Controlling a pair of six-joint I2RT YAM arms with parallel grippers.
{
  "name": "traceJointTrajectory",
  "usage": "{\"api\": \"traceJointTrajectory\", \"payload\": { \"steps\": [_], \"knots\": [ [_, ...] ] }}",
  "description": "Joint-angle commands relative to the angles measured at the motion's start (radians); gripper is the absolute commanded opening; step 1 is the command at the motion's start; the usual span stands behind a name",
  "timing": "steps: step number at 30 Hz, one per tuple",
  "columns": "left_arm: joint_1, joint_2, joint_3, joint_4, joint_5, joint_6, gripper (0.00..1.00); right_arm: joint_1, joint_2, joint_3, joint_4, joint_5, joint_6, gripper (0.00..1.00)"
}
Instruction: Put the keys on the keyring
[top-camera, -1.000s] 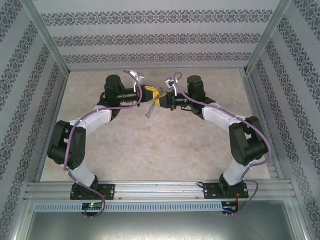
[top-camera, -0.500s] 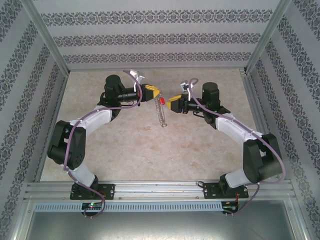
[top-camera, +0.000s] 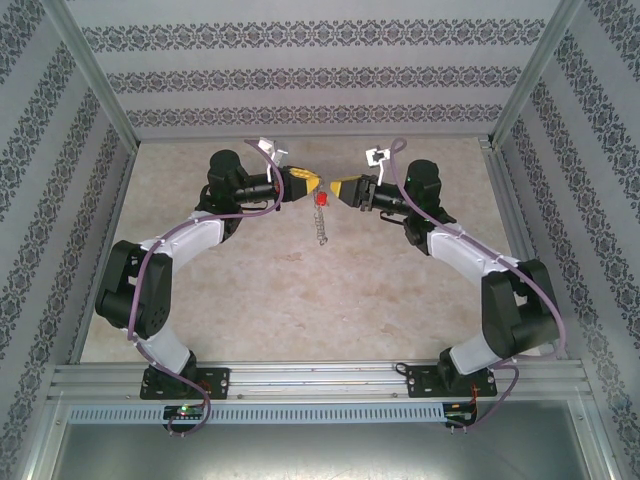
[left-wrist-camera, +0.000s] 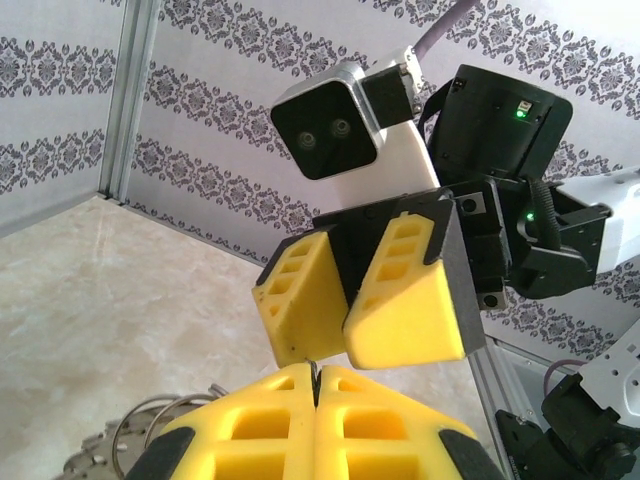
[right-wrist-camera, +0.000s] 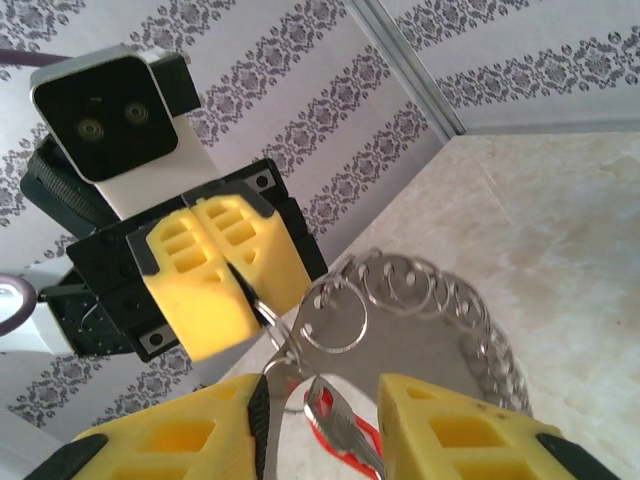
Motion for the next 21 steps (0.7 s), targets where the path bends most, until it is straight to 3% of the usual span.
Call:
{"api": "traceJointTrajectory", "payload": {
  "steps": [1, 21],
  "knots": [
    [-0.01, 0.005, -0.002, 0.076, 0.021, -0.02, 0.0, 0.02, 0.014, 0.034, 0.146, -0.036, 0.087, 0.34],
    [-0.01, -0.007, -0.003, 0.08, 0.023, -0.029, 0.0, 0.034, 0.065, 0.045, 0.162, -0.015, 0.084, 0.31]
  ]
}}
